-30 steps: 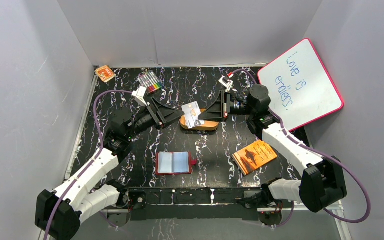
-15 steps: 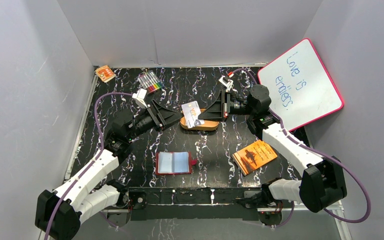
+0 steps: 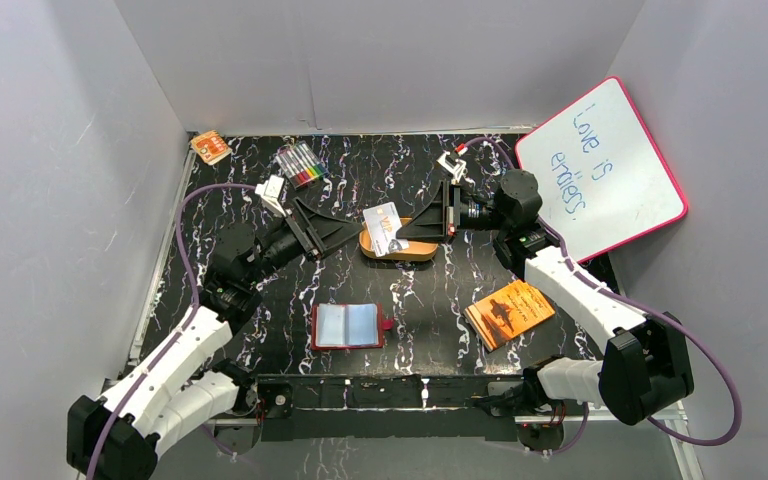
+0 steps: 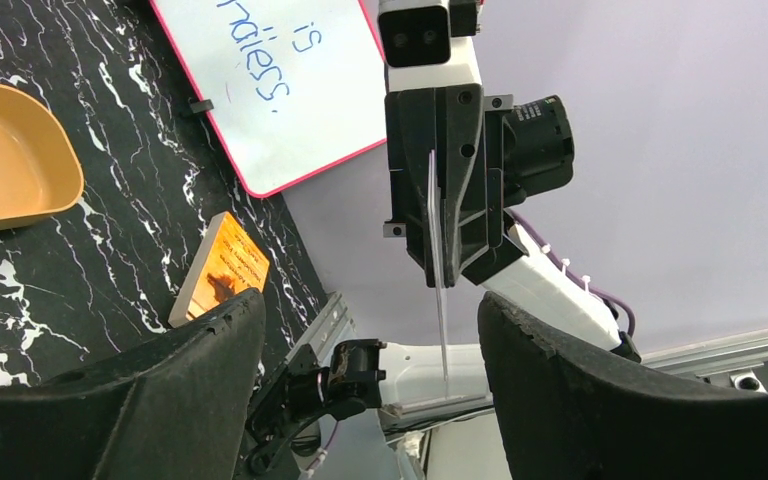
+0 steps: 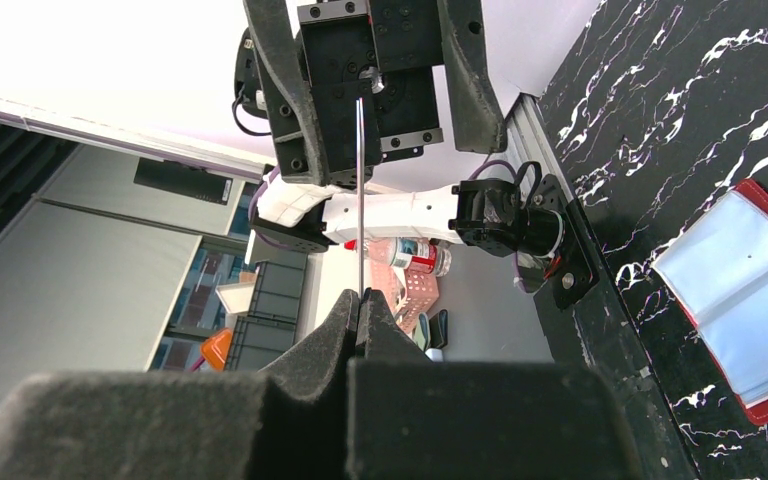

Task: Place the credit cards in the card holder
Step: Pick up the credit card from the storage box.

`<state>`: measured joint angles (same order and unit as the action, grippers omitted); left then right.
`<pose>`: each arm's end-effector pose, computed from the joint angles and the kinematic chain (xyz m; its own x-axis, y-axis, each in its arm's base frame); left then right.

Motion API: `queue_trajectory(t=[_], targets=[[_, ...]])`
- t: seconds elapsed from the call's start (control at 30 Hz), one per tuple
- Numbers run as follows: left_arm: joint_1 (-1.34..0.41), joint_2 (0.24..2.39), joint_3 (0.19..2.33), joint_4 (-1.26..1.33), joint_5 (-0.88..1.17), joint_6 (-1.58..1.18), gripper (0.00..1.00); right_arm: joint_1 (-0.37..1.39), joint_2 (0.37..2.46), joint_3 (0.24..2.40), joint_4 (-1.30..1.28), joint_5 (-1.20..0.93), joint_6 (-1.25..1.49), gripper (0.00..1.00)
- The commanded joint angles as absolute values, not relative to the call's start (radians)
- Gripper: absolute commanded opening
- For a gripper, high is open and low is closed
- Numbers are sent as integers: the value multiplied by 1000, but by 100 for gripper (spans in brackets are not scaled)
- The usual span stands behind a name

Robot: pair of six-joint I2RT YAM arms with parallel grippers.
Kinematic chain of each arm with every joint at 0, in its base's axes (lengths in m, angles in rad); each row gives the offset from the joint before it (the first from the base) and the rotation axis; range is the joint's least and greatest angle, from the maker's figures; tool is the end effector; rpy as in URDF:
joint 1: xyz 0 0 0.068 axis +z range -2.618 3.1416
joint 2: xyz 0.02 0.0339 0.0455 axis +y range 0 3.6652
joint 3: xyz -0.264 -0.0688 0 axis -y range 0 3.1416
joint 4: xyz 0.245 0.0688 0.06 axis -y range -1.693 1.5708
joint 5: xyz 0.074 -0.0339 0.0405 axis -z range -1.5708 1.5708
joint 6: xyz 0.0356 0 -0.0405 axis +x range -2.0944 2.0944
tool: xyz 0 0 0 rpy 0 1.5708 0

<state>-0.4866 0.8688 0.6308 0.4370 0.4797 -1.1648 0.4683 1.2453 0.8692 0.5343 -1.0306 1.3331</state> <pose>0.1738 -0.1105 0.3365 -0.6795 -0.5626 -0.4710 0.4823 0.1412 -0.8645 0.2331 0.1521 0.3440 -0.9270 0.0913 -0.3638 -0.3692 -0.0511 0.9279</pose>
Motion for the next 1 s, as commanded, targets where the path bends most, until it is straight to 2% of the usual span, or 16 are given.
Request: queue_trajectory(t=[0.0, 0.97], targets=[[-488, 876, 653, 464, 497, -1140, 75, 480, 1221, 871, 597, -1037, 1336, 0], [-488, 973, 682, 502, 544, -1144, 70, 504, 1253, 884, 598, -1025, 1337, 0]])
